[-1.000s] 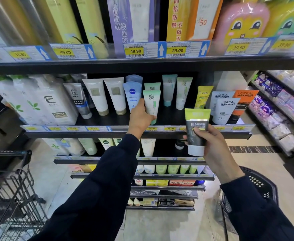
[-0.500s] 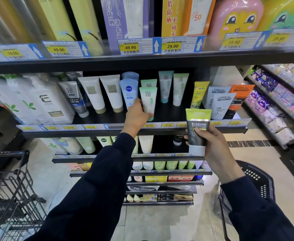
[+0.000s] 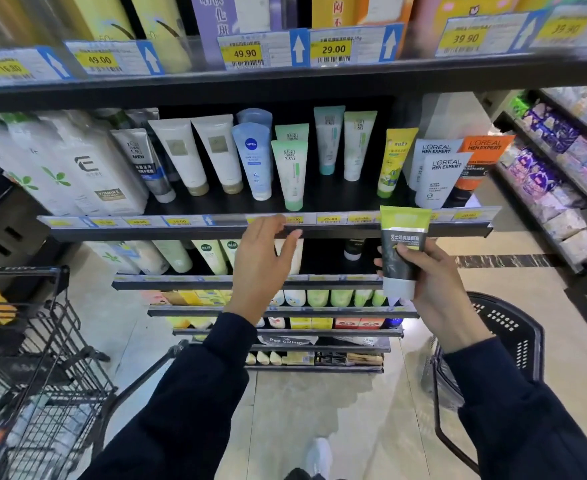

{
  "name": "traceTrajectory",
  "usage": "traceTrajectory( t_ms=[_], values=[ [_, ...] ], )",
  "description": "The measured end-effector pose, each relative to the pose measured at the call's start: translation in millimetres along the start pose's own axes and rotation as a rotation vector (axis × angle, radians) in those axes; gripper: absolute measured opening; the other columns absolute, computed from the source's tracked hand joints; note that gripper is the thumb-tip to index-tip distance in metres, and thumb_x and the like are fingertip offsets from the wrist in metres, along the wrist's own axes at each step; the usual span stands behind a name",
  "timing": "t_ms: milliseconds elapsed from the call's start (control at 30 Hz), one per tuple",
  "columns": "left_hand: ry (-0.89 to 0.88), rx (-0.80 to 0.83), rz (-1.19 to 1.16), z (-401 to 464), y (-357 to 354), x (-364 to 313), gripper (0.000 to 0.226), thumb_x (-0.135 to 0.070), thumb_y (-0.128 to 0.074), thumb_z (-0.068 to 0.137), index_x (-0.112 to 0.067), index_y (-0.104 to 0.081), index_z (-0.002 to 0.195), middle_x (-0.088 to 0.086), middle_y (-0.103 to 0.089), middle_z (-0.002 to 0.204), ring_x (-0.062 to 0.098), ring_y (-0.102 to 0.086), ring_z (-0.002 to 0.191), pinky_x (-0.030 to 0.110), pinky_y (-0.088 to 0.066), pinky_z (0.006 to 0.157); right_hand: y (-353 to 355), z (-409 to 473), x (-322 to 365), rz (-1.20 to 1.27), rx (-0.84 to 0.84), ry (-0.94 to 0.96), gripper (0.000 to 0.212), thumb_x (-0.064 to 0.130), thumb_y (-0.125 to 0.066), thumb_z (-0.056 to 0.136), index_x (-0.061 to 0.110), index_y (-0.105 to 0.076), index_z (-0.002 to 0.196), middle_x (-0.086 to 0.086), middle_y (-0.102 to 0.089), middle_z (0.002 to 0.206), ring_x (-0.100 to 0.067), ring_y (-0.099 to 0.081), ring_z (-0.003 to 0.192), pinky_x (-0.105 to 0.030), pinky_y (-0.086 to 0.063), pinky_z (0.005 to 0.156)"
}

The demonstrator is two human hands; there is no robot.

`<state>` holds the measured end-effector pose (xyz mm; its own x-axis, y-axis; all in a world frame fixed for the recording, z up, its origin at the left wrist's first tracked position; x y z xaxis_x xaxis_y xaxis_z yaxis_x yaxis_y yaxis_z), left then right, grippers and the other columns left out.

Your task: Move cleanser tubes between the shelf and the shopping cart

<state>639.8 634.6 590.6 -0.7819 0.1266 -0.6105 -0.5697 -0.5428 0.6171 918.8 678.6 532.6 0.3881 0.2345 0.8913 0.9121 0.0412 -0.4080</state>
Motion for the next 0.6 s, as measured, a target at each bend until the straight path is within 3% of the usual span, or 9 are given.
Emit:
traceTrajectory(
  t_ms=[100, 267, 400, 600],
  values=[
    [-0.036, 0.145, 0.072, -31, -42, 0, 0.035, -0.039, -0.059, 0.102, -0.012, -0.066, 0.124, 0.001, -0.067, 0.119, 0.019, -0.062, 0.111, 0.035, -0.053, 0.092, 15, -3, -11, 0.023, 0.003, -0.040, 0.025, 0.003, -0.061, 0.098, 0.010, -0.070, 0.120, -0.022, -0.072, 0.117, -0.035, -0.072, 0.094, -0.051, -0.055, 0.090],
    [-0.039, 0.367, 0.155, -63, -115, 15, 0.045, -0.037, -0.057, 0.104, -0.009, -0.059, 0.139, 0.008, -0.063, 0.134, 0.024, -0.057, 0.127, 0.041, -0.052, 0.102, 42, -5, -37, -0.008, 0.004, -0.053, 0.033, 0.002, -0.061, 0.097, 0.003, -0.064, 0.131, -0.017, -0.072, 0.117, -0.034, -0.072, 0.095, -0.045, -0.060, 0.081],
    [-0.045, 0.482, 0.240, -73, -169, 39, 0.050, -0.034, -0.056, 0.104, -0.006, -0.053, 0.146, 0.012, -0.056, 0.143, 0.031, -0.051, 0.135, 0.047, -0.046, 0.110, 62, 1, -67, -0.062, -0.019, -0.037, 0.028, 0.003, -0.063, 0.097, 0.006, -0.065, 0.125, -0.012, -0.075, 0.110, -0.028, -0.073, 0.091, -0.045, -0.059, 0.082],
    [-0.175, 0.533, 0.427, -79, -228, 80, 0.055, -0.030, -0.059, 0.102, -0.001, -0.048, 0.147, 0.019, -0.056, 0.143, 0.037, -0.050, 0.134, 0.047, -0.036, 0.118, 89, 23, -121, -0.150, -0.053, -0.008, 0.031, 0.002, -0.068, 0.095, 0.007, -0.064, 0.125, -0.013, -0.075, 0.115, -0.032, -0.071, 0.104, -0.055, -0.054, 0.103]
  ],
)
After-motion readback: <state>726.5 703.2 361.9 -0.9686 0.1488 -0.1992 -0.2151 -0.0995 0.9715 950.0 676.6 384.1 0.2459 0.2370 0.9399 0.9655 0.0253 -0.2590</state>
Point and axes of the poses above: each hand's wrist, its own z-axis towards the middle knuckle, its own y-axis out of the back of the hand, x = y × z, the point moved 9 cm from there along z, towards the middle knuckle
